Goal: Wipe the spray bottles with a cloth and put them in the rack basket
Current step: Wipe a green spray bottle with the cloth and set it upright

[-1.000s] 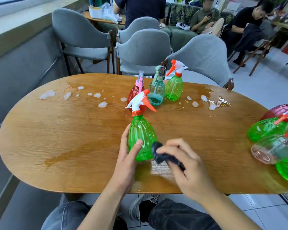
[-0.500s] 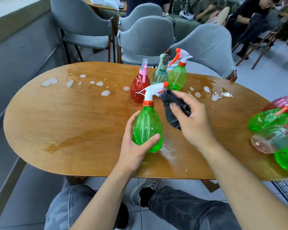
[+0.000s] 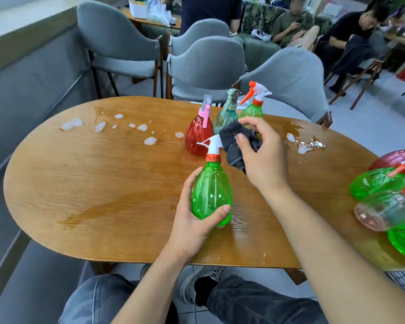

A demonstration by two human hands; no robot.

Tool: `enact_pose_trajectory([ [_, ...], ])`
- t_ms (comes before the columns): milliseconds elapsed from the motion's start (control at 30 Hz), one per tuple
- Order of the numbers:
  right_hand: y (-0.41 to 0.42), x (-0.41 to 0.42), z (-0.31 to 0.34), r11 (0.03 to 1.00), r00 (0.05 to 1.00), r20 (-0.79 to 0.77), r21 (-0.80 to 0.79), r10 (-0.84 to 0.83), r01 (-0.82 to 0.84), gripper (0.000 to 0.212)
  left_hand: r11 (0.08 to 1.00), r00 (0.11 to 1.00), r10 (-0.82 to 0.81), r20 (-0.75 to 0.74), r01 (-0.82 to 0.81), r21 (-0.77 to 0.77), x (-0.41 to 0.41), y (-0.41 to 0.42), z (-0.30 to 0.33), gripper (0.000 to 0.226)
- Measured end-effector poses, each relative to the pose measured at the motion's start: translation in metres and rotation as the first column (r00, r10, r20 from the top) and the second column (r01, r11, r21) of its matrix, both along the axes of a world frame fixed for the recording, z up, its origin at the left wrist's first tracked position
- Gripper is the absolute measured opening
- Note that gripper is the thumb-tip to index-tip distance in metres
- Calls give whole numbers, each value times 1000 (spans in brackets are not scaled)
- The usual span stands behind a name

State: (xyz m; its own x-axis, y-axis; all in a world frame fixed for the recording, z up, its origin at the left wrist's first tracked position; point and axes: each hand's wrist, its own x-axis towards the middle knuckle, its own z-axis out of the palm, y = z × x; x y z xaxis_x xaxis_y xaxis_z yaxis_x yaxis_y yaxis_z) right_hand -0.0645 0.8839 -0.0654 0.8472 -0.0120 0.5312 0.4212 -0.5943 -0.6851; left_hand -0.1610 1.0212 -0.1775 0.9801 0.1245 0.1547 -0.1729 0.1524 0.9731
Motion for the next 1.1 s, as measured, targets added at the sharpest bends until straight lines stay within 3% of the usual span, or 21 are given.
enact_pose_trajectory([
  [200,16,-12,-2,952,962,-87,-150,257,-268,23,997,1000,0,15,-1,80,2,-1,-3,92],
  [267,17,-9,-1,963,983,1,-198,185,-181,22,995,1000,-5,18,3,100,2,-1,-3,92],
  [400,16,-6,-1,990,992,127,-140,7,11,22,995,1000,11,7,-11,99,1,0,-3,92],
  [600,10,-10,-6,949,983,60,-274,176,-153,23,998,999,32,1,-32,60,0,1,-3,93],
  [767,3,0,6,978,988,156,-201,-17,49,23,997,1000,-7,17,5,72,0,-1,0,92],
  [933,14,-10,-4,933,973,132,-333,189,-136,22,998,999,20,30,-21,61,0,0,-1,92],
  [1100,11,-2,5,973,988,153,-232,31,6,22,998,1000,-7,26,5,70,-1,-1,0,92],
])
